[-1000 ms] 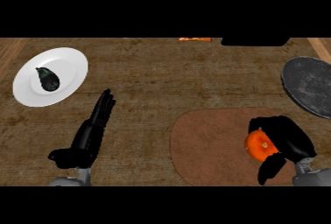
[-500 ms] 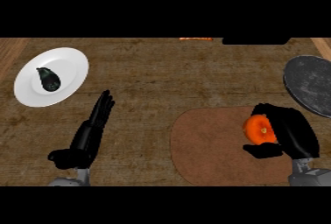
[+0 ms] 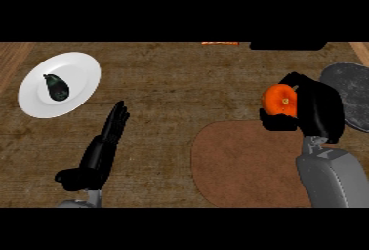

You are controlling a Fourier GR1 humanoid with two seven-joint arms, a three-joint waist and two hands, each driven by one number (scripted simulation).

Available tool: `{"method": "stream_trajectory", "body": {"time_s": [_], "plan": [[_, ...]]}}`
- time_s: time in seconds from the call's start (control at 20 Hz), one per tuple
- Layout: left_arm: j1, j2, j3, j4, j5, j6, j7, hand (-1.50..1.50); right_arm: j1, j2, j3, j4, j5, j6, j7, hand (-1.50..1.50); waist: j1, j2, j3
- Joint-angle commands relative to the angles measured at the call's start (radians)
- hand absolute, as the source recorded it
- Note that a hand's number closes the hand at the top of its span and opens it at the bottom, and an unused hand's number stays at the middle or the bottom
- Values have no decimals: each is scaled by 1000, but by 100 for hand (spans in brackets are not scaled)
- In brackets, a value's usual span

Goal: Pick the squash from the cutting board and place it in the pan

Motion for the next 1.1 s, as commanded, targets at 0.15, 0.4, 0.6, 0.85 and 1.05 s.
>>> {"method": "stream_trajectory", "body": {"time_s": [0.15, 0.4, 0.6, 0.85, 1.05], "plan": [[-22, 3, 27, 22, 11, -27, -9, 0, -41, 61, -84, -71, -6, -54, 124, 150, -9, 0, 0], [17, -1, 7, -4, -21, -12, -16, 0, -45, -23, -284, -22, -178, -115, 24, 150, -11, 0, 1], [39, -5, 4, -42, -6, -29, 3, 0, -88, -73, -358, 197, -165, -264, -62, 150, -1, 2, 1], [-43, -18, 21, -11, -4, -24, 43, 0, -139, -178, -428, 481, -133, -459, -248, 150, 6, 6, 2], [-42, 6, 62, 53, 18, -60, -23, 0, -175, -267, -486, 639, -136, -576, -351, 150, 6, 8, 1]]}}
